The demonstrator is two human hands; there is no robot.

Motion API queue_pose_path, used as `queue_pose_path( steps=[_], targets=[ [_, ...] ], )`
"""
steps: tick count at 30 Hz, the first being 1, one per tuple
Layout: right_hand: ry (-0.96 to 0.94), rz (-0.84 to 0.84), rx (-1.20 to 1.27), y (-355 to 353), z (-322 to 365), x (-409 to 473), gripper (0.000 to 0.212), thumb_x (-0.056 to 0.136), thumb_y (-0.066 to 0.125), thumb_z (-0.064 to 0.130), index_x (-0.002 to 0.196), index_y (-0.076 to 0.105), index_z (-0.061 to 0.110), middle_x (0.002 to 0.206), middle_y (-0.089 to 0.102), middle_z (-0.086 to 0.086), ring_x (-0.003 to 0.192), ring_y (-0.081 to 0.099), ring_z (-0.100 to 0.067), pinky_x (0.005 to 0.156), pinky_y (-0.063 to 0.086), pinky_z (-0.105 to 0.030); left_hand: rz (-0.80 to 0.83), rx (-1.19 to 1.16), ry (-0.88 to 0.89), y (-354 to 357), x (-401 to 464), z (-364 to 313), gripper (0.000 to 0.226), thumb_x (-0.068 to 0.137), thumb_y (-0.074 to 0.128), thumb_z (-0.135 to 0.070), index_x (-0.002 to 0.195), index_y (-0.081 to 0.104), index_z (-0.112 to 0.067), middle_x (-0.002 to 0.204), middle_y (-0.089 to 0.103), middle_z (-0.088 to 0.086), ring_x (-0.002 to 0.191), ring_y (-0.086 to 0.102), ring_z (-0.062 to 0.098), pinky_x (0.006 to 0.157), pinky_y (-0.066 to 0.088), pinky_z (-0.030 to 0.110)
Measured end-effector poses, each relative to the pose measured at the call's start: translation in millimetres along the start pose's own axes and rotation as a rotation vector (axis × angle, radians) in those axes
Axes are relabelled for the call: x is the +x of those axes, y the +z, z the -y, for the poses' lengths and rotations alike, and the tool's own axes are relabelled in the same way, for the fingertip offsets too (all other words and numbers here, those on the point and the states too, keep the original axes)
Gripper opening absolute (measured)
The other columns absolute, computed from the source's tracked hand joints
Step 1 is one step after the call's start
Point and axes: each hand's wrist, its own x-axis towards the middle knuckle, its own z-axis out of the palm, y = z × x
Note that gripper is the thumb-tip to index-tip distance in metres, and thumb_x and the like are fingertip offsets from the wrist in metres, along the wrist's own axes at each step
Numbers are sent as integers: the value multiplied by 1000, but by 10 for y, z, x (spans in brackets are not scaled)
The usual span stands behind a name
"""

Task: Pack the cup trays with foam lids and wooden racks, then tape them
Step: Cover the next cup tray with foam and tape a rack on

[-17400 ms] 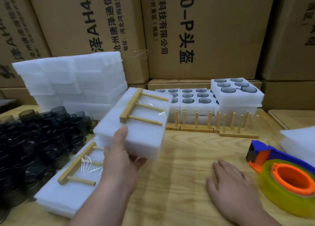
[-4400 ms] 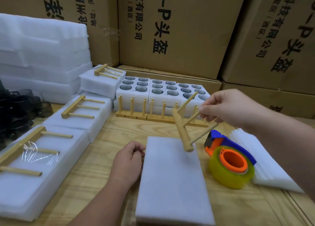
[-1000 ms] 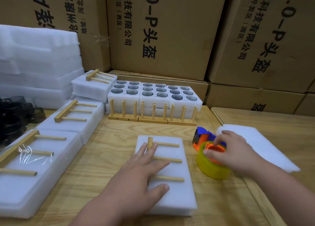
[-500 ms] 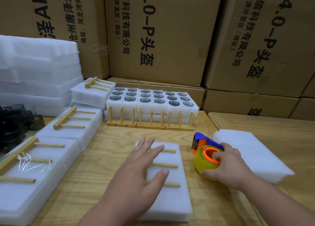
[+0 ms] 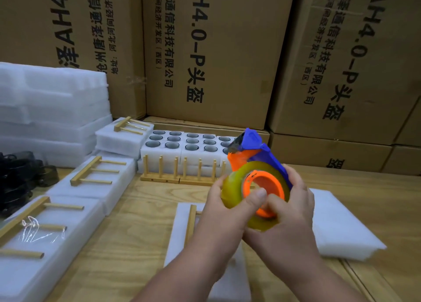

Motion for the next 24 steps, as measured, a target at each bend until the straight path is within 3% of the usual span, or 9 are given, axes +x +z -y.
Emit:
queue_pose_path(
  steps=[2,5,9,12,14,16,20,22,24],
  targets=[
    [44,-7,5,43,90,-33,53,53,73,70,93,66,35,160,21,11,141,27,-21,107,39,-43,-60,-66,-5,32,38,-7,78,65,90,-44,134,55,-31,112,77,2,102,75,22,89,61,42],
    [103,134,115,26,96,-28,56,52,74,69,97,52,45,155,19,23,143,25,-10,108,38,-37,-118,-105,-16,-16,46,36,67,70,86,-35,130,59,-23,111,77,7,101,75,26,89,61,45],
    [134,200,502,-135,-21,38,57,68,72,63,119,48,49,138,54,17,127,54,-9,97,47,-33,-119,-104,0,-291,25,3,60,70,85,-33,125,63,-22,109,77,6,99,74,27,76,59,40],
    [429,148,861,-245,-62,172,71,67,66,70,128,54,36,119,71,3,107,69,-13,85,53,-33,-18,-101,39,-436,-11,-91,63,63,88,-33,122,68,-23,95,76,-1,77,70,16,78,59,41],
    [586,370,1048,-286,-57,253,93,64,71,81,136,59,23,121,73,-7,112,70,-23,90,53,-40,86,-89,59,-467,-38,-172,58,64,86,-31,119,71,-24,91,73,-3,70,68,11,72,60,36],
    [650,538,1241,-303,-61,260,92,69,74,77,132,66,11,122,71,-18,111,69,-32,91,55,-44,170,-41,61,-478,-51,-258,52,66,85,-31,116,72,-30,97,72,-1,74,68,11,72,58,35],
    [684,637,1532,-333,-80,277,65,71,85,62,107,78,9,89,74,-14,80,71,-27,80,59,-42,303,58,5,-466,-77,-383,58,68,84,-33,124,69,-30,113,71,7,90,68,21,78,57,36],
    [677,722,1622,-340,-1,288,59,85,72,62,107,76,7,86,72,-13,80,68,-27,81,56,-41,316,104,-14,-466,-85,-388,61,67,84,-32,126,68,-32,119,70,11,99,67,25,86,57,41],
    [616,738,1698,-335,89,304,64,102,49,55,124,63,-3,105,71,-23,98,68,-35,95,49,-46,308,137,-24,-480,-91,-375,67,68,83,-31,132,65,-29,128,66,17,110,65,28,100,51,48]
  ],
)
